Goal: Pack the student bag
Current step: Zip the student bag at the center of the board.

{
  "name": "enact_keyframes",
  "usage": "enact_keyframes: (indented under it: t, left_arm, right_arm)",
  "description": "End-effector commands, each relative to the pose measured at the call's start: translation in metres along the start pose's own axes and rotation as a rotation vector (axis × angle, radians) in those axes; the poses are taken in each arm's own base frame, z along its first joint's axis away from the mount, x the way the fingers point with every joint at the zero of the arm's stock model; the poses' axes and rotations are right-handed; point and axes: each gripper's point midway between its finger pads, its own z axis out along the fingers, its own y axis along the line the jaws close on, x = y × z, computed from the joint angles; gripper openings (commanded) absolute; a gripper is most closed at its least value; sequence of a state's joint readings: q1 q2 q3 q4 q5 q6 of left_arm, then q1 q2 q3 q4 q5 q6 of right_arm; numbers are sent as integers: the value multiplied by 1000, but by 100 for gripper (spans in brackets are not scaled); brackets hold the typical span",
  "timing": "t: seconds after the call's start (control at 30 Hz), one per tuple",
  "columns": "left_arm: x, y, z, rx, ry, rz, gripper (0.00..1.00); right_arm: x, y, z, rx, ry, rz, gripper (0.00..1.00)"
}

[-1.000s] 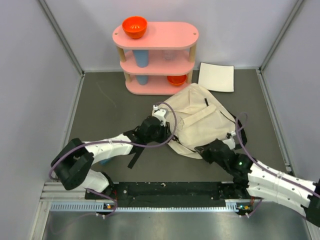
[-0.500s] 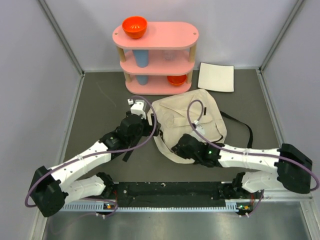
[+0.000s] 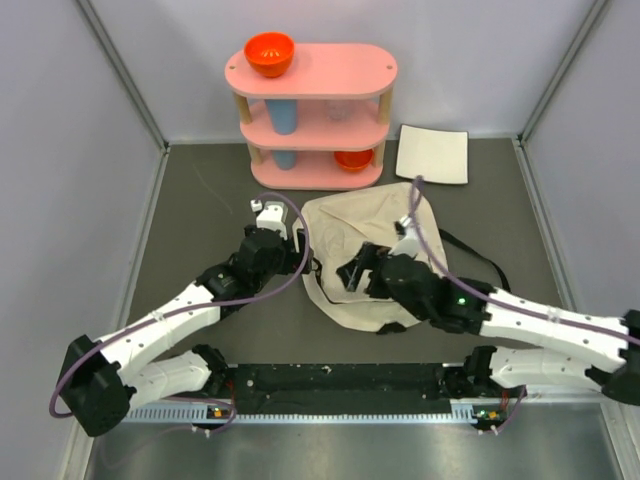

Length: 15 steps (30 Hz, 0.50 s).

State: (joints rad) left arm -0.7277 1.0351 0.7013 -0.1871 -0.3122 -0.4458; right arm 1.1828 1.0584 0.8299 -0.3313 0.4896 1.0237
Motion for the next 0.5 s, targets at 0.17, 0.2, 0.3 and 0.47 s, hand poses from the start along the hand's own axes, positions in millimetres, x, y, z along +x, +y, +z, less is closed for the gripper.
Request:
enact_keyframes:
  t: [0.17,0.2,0.3,0.47]
  left_arm:
    - [-19,-18,-1,71,-27,-4,99]
    - [-19,-20,-1,81,-22,-3,99]
    - [-23,-24,-1,98,-23,3,99]
    - [-28,-32,-2,127,-20,6,99]
  right_arm:
    - [-101,-100,-46,220,-264,78,88]
    - [-103,-124,-42,266,-250,121,88]
    - [-86,-155,-31,304,-150,167,90]
    - [-65,-200,-9,354,-12,230,91]
